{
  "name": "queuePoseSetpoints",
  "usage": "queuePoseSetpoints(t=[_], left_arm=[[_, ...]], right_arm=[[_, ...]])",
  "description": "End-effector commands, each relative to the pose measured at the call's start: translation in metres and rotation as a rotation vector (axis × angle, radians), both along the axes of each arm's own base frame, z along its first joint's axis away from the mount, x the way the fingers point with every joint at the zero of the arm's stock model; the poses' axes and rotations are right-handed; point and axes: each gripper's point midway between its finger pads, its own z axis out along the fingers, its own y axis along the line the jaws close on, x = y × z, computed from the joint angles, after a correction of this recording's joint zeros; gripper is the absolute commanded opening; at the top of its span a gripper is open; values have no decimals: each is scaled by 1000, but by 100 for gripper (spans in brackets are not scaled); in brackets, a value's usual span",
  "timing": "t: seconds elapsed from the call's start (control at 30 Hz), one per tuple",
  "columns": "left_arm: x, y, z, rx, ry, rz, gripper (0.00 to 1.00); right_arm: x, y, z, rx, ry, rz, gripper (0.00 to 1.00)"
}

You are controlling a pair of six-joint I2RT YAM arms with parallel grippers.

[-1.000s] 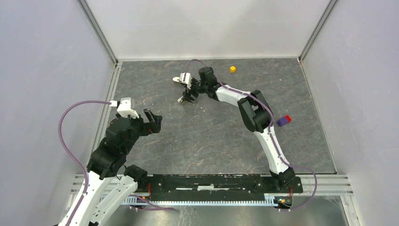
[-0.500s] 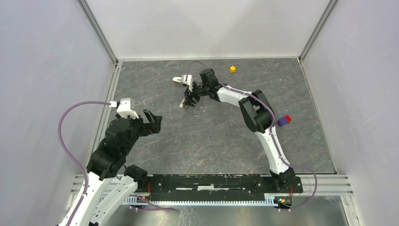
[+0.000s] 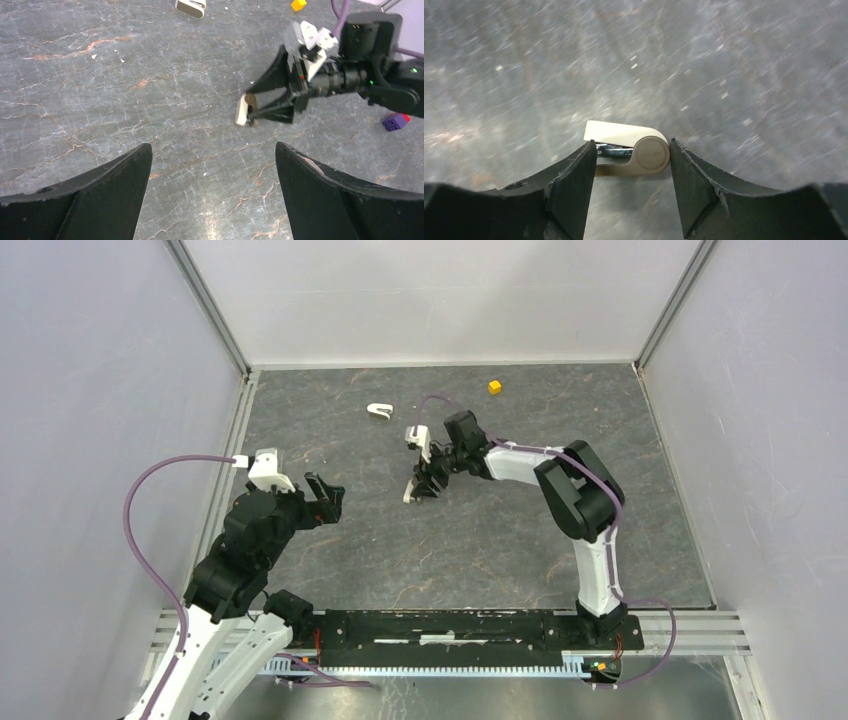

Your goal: Load the staples into the stapler

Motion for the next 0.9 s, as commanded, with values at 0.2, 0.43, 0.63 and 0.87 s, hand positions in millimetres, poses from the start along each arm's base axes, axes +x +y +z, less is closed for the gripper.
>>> queuePoseSetpoints(t=[0.2, 0.43, 0.63, 0.87], left_arm=[[2, -1, 2, 26, -19, -20, 98], [1, 0, 3, 22, -27, -18, 98], [0, 0, 4, 19, -30, -19, 99], [-2, 1, 5, 11, -42, -18, 98]], right_arm=[[-81, -23, 31, 33, 83, -7, 61], [-134, -39, 19, -100, 105, 110, 60], [-136, -54, 17, -154, -107, 222, 65], [-111, -40, 36, -122, -406, 386, 74]])
